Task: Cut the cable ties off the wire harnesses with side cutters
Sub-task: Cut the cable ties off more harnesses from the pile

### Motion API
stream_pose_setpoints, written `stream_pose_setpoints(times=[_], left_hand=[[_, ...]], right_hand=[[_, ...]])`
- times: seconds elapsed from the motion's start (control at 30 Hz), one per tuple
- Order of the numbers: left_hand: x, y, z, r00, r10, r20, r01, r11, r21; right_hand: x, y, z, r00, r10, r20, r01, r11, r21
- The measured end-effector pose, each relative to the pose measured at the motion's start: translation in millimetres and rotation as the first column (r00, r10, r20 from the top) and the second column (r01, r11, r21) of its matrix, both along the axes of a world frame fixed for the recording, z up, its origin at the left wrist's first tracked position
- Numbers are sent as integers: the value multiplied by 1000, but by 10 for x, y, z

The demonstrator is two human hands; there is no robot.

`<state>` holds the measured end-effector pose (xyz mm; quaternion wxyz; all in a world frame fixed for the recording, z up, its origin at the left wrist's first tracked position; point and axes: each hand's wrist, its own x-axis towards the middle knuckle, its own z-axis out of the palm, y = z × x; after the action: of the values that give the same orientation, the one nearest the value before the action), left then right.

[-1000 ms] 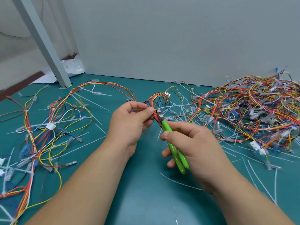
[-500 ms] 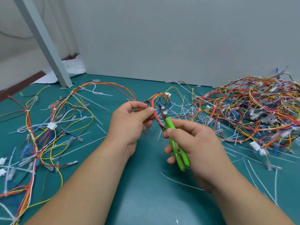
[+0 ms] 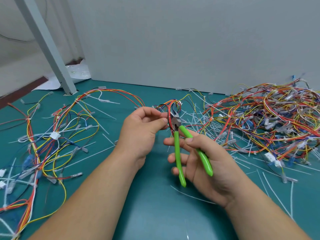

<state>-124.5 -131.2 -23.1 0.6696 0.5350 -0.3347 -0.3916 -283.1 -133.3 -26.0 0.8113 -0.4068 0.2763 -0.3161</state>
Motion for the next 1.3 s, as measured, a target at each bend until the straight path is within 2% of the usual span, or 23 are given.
stream_pose_setpoints(times=[0.13, 0.27, 0.47, 0.53, 0.6, 0.7, 0.83, 0.9, 0.97, 1.1, 1.17, 1.23, 1.3], left_hand=[[47, 12, 22, 1000, -23, 19, 23, 1000, 9], [145, -38, -21, 989, 126, -80, -122, 991, 52], [259, -84, -15, 920, 311, -239, -304, 950, 67], [256, -93, -32, 938, 307, -161, -300, 952, 65], [213, -99, -70, 962, 273, 6, -273, 961, 52], [144, -98, -147, 951, 157, 266, -164, 986, 3], [100, -94, -176, 908, 58, 415, -65, 998, 3], [86, -88, -154, 914, 77, 399, -78, 997, -14], [81, -80, -131, 941, 106, 320, -103, 994, -27], [85, -82, -122, 966, 147, 211, -156, 987, 25], [88, -73, -109, 972, 164, 168, -175, 983, 54], [91, -62, -96, 971, 175, 161, -186, 981, 60], [84, -52, -89, 973, 174, 152, -185, 981, 57]], right_hand=[[-44, -49, 8, 994, -72, 87, 68, 997, 46], [-101, -103, 38, 966, -100, 238, 87, 994, 66], [-187, -135, 70, 883, -102, 458, 79, 995, 68], [-200, -138, 67, 874, -90, 478, 70, 996, 61], [-204, -136, 68, 873, -74, 482, 55, 997, 53], [-198, -137, 63, 882, -37, 469, 20, 999, 42], [-194, -126, 67, 886, -13, 463, 3, 1000, 23], [-196, -125, 73, 891, -28, 453, 30, 1000, 3], [-192, -126, 75, 896, -44, 441, 69, 997, -39], [-143, -83, 55, 928, -46, 371, 130, 970, -205], [-97, -28, 34, 964, -29, 266, 121, 934, -335], [-44, 51, 6, 994, 3, 111, 48, 888, -458], [-4, 125, -31, 999, 23, -36, -38, 855, -517]])
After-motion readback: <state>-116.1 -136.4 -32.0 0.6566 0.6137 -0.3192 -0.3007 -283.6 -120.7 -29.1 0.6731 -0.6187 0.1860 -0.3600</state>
